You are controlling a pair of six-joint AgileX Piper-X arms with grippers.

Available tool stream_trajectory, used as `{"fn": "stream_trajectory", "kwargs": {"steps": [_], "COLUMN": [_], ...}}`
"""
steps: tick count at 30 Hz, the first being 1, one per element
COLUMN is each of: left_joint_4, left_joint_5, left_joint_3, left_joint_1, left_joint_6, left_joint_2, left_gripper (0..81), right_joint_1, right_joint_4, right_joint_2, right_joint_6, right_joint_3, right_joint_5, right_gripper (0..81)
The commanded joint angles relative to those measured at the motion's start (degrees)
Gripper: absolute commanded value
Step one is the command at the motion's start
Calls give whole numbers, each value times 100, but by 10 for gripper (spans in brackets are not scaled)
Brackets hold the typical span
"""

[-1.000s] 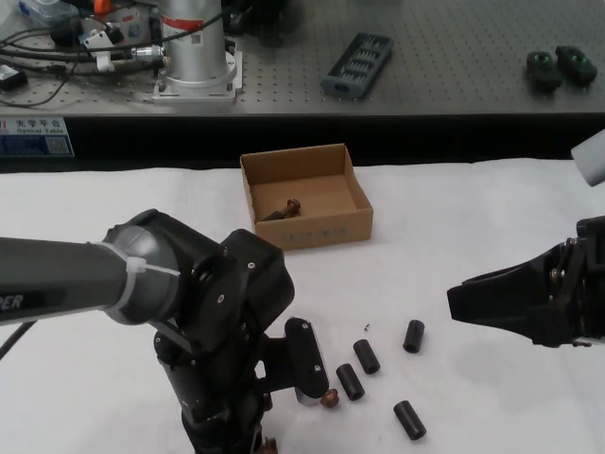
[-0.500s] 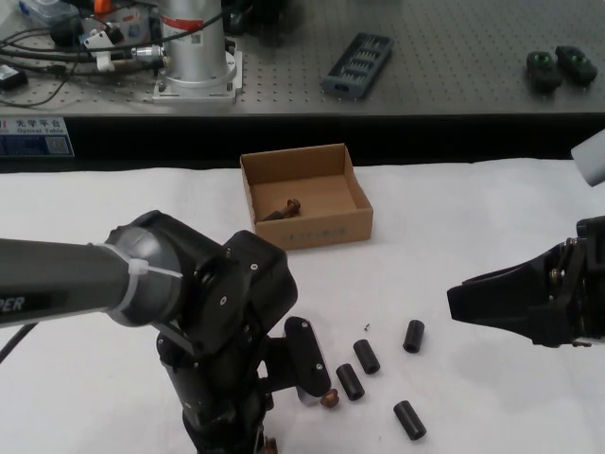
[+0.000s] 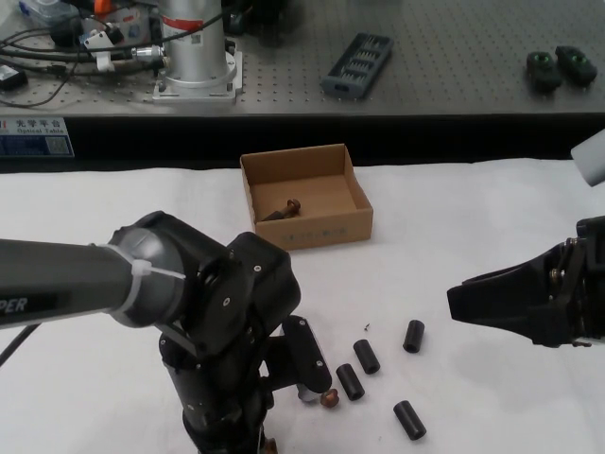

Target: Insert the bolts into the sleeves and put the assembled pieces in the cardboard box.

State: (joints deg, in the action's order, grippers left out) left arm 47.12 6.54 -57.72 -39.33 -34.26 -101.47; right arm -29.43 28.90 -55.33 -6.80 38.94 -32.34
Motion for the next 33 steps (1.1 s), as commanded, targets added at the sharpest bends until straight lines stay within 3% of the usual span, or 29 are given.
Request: {"fn": "stream_trajectory", "kwargs": {"steps": [1, 3, 11, 18, 25, 33], "left_joint_4": [121, 7, -91, -1564, -3619, -4334], "left_joint_5": [234, 372, 833, 2258, 2353, 1850], "left_joint_3": [38, 38, -16, -55, -55, -55], "left_joint_1": [-19, -19, -19, -19, 11, 338], "left_joint_6": [235, 264, 449, 2290, 4356, 5070], "left_joint_2": [-46, 6, 240, 993, 2006, 3134], "left_gripper": [62, 8, 6, 6, 6, 6], "right_joint_1": [-11, -11, -11, 2, 2, -8], "right_joint_4": [-59, -59, -57, 244, 1105, 861], "right_joint_2": [1, 1, 1, 1, -303, -1193], "right_joint_6": [-2, -2, -2, -2, 15, 15], "right_joint_3": [61, 61, 46, -144, -224, -213], "right_joint_5": [-77, -77, -4, 658, 1300, 1467], "right_gripper": [211, 211, 211, 211, 211, 211]}}
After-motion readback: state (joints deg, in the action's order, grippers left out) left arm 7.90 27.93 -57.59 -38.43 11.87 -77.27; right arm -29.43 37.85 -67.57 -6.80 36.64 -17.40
